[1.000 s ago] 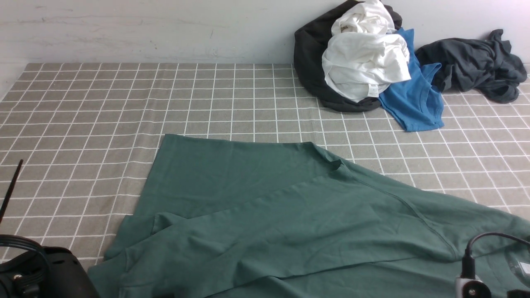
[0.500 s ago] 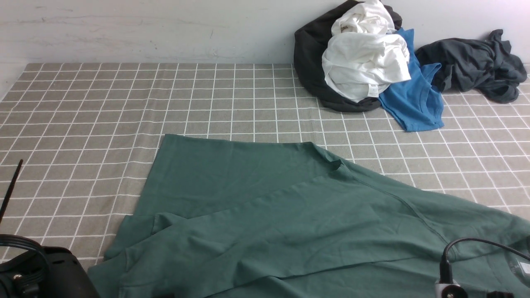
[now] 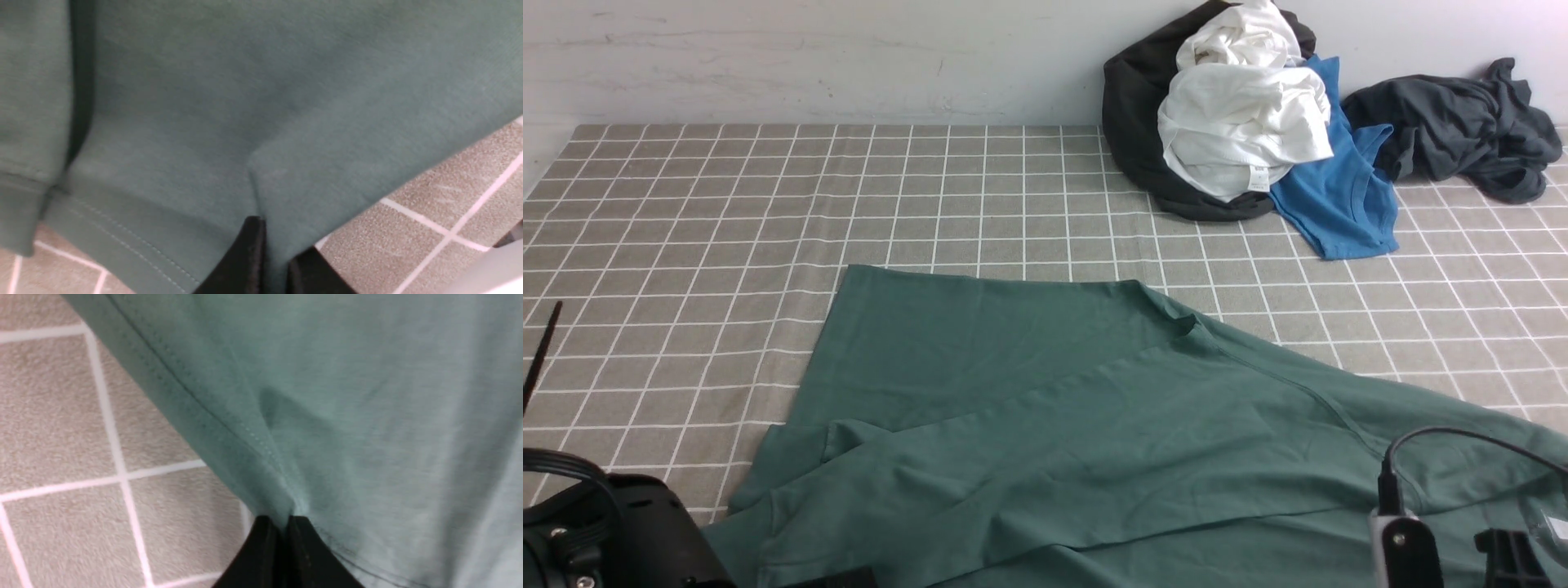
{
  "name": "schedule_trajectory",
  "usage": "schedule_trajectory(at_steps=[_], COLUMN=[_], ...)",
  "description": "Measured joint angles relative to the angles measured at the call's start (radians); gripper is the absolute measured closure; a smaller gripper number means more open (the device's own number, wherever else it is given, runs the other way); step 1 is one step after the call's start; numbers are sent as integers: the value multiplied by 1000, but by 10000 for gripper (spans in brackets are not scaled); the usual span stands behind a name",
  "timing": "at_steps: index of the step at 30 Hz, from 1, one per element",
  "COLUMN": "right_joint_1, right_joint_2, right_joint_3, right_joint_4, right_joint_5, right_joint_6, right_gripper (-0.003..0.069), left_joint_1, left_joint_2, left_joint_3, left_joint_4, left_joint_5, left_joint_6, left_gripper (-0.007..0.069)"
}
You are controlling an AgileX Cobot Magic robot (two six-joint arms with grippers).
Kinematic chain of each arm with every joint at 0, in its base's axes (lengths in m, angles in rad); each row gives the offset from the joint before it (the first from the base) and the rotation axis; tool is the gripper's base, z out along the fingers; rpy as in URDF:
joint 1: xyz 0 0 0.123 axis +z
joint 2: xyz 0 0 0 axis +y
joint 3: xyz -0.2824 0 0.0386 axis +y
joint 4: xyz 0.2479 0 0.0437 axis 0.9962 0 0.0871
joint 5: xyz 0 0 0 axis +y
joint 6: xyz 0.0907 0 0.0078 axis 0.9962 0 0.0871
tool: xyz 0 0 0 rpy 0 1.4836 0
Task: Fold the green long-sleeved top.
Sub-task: Use both arms simultaneously to clamp the lower edge of the clothing fabric, then use both arms to drag the lower edge of the fabric forward and fold it over the upper edge
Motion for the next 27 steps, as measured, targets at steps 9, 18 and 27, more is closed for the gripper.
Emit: schedule_trajectory(at_steps=[9,18,27], right_joint_1=[-203,-441,-480], right_joint_2=[49,358,653], right_joint_3=[-402,-787,-1006], right_joint_4=[49,319,368], right_joint_5=[191,292,280], right_joint_6=[-30,-184,-154], right_gripper=[652,652,652], left_joint_1=[216,439,511], left_joint_2=[24,307,613], left_joint_3=[-311,-777,-1076], left_joint_4=[117,71,71], left_joint_5=[76,83,74], left_joint_6=[-12,215,232], left_gripper=[610,608,608])
